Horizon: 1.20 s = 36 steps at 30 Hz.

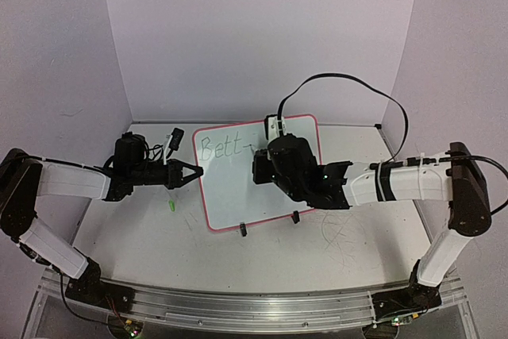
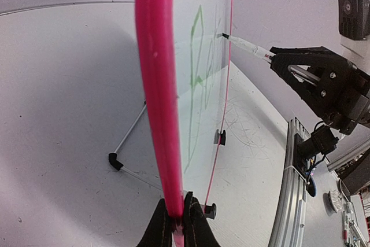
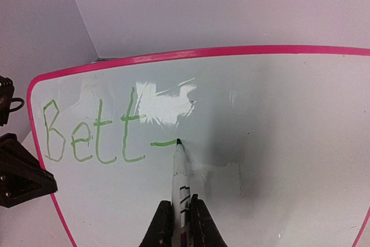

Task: Write a sentence on the whiteboard

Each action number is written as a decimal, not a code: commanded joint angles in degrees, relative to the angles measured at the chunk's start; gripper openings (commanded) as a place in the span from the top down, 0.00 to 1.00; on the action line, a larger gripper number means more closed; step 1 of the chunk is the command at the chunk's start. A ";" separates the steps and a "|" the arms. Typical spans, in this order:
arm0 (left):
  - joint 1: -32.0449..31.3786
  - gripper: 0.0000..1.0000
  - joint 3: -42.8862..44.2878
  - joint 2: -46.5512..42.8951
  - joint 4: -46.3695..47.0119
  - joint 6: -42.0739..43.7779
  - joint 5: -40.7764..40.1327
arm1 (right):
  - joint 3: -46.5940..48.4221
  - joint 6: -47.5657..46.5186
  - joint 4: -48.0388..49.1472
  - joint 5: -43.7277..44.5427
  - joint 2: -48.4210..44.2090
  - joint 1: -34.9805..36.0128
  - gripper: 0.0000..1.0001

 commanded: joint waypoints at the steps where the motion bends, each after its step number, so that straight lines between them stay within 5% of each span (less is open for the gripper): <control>1: -0.52 1.00 2.16 -0.92 -0.78 2.56 -1.99 | 0.43 0.77 -0.83 3.82 -0.69 -1.15 1.00; 36: -0.58 1.00 2.25 -0.82 -1.04 2.89 -2.25 | 1.64 -1.90 1.55 -2.99 2.11 -0.58 1.00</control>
